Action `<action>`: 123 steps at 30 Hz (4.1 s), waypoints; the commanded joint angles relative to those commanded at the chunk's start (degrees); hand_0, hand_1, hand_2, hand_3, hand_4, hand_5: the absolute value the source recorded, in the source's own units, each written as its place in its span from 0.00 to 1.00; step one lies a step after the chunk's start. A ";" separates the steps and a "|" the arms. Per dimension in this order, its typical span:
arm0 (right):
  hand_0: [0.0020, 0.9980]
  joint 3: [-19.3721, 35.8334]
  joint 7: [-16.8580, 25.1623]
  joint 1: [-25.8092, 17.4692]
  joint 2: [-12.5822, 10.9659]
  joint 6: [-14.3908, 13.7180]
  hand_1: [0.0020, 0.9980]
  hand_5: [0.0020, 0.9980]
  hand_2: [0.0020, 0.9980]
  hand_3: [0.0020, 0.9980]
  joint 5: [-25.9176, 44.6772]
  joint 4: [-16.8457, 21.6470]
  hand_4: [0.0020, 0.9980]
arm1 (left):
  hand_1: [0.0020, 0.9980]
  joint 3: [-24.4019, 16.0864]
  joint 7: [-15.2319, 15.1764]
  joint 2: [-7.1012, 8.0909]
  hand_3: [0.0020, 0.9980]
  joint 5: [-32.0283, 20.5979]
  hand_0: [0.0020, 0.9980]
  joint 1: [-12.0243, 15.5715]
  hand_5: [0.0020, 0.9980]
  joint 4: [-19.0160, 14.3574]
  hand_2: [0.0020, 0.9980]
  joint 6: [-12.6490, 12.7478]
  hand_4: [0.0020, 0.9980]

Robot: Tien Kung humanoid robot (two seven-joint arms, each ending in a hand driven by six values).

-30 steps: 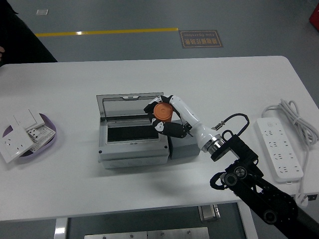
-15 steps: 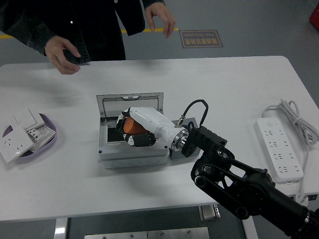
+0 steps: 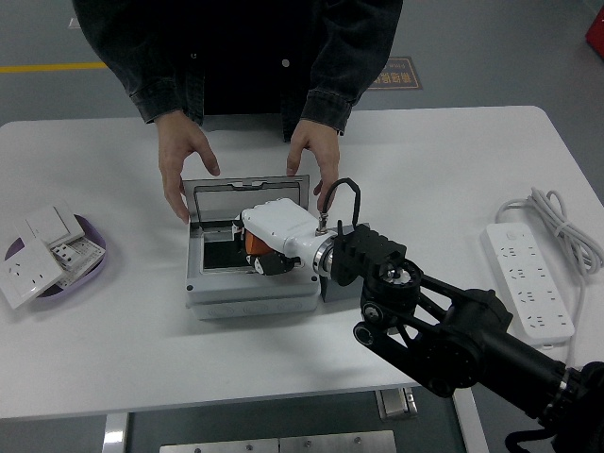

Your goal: Pick up the cylinder from the cube,place it in the box,flap close box

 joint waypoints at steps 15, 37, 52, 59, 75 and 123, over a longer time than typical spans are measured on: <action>0.80 -1.26 0.80 0.60 0.17 -1.78 0.72 0.28 0.71 0.70 0.60 -0.09 0.53 | 0.67 0.14 -0.02 0.00 0.71 0.21 0.64 -0.17 0.32 0.00 0.68 0.00 0.77; 0.80 -3.01 4.78 0.08 -4.38 -2.31 0.71 0.35 0.71 0.70 17.41 5.24 0.59 | 0.67 0.06 -0.07 -0.12 0.71 0.32 0.64 0.09 0.32 0.00 0.68 -0.05 0.77; 0.75 1.27 8.06 9.12 -8.90 -4.80 0.69 0.35 0.69 0.70 41.59 5.18 0.61 | 0.67 0.29 -0.11 0.21 0.71 0.58 0.64 0.06 0.32 0.00 0.68 -0.12 0.77; 0.74 0.23 10.26 14.11 -7.75 -5.75 0.68 0.36 0.69 0.70 45.00 -3.74 0.61 | 0.67 0.34 -0.01 0.46 0.71 0.93 0.64 -0.22 0.32 0.00 0.68 -0.16 0.77; 0.69 -8.68 12.64 16.29 -9.64 -6.78 0.67 0.35 0.68 0.69 48.38 -13.44 0.62 | 0.67 0.31 -0.05 0.63 0.71 1.48 0.64 -0.81 0.32 0.00 0.68 -0.28 0.77; 0.66 5.12 8.40 -1.83 -19.65 -8.90 0.66 0.34 0.68 0.70 36.73 18.23 0.60 | 0.67 0.51 -0.25 1.04 0.71 0.11 0.64 0.79 0.32 0.00 0.68 -0.16 0.77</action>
